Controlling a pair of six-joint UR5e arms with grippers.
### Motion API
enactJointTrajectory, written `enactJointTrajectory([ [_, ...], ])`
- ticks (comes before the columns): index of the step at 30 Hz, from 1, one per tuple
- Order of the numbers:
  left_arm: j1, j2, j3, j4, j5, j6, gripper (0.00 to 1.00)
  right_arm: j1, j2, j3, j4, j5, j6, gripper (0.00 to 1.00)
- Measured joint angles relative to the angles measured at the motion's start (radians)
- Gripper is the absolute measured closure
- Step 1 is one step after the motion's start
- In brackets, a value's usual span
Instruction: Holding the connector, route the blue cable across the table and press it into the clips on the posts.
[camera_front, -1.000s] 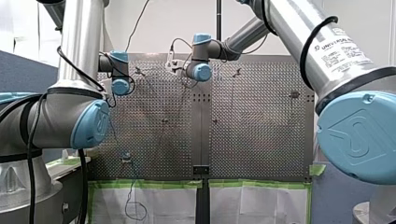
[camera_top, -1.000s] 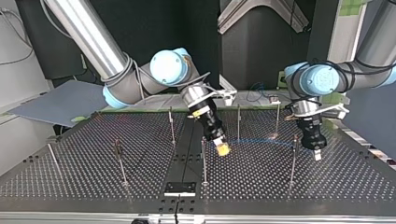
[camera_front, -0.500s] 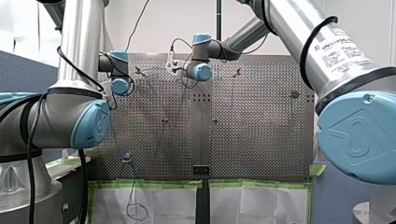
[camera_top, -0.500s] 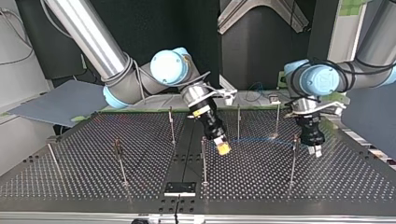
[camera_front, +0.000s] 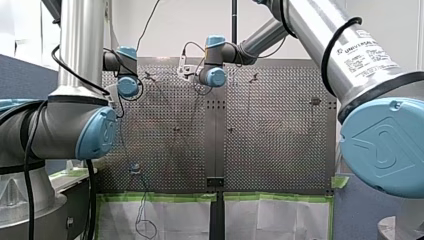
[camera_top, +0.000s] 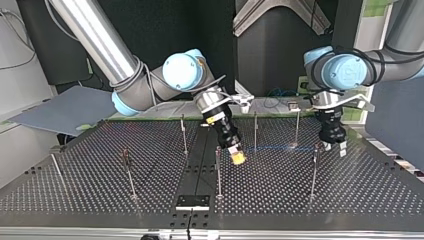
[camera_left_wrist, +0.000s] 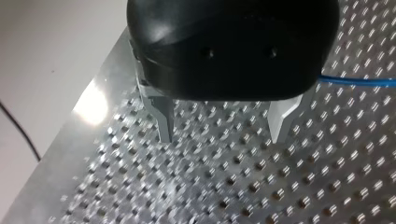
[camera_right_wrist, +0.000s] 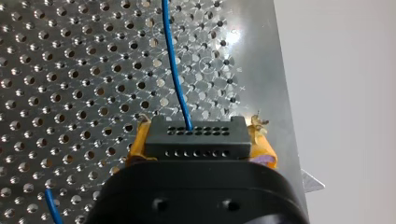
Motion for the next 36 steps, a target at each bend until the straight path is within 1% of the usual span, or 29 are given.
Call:
enactJointTrajectory([
  [4, -0.003, 0.031, -0.031, -0.031, 0.03, -0.014, 0.0, 0.002, 0.0, 0.0, 0.008, 0.012, 0.006, 1.0],
  [8, -0.009, 0.066, -0.066, -0.066, 0.063, -0.044, 0.0, 0.005, 0.001, 0.0, 0.013, 0.016, 0.009, 1.0],
  [11, -0.014, 0.092, -0.09, -0.092, 0.069, -0.053, 0.0, 0.007, 0.002, 0.001, 0.015, 0.019, 0.011, 1.0],
  [15, -0.019, 0.127, -0.105, -0.118, 0.068, -0.048, 0.0, 0.008, 0.003, 0.001, 0.019, 0.023, 0.011, 1.0],
  [24, -0.037, 0.205, -0.112, -0.128, 0.069, 0.018, 0.0, 0.009, 0.006, 0.005, 0.02, 0.029, 0.012, 1.0],
  [29, -0.056, 0.246, -0.112, -0.125, 0.089, 0.062, 0.0, 0.009, 0.008, 0.012, 0.023, 0.029, 0.013, 1.0],
  [33, -0.074, 0.256, -0.112, -0.114, 0.114, 0.099, 0.0, 0.009, 0.009, 0.013, 0.025, 0.029, 0.014, 1.0],
  [36, -0.087, 0.254, -0.111, -0.098, 0.129, 0.124, 0.0, 0.009, 0.009, 0.013, 0.026, 0.029, 0.015, 1.0],
])
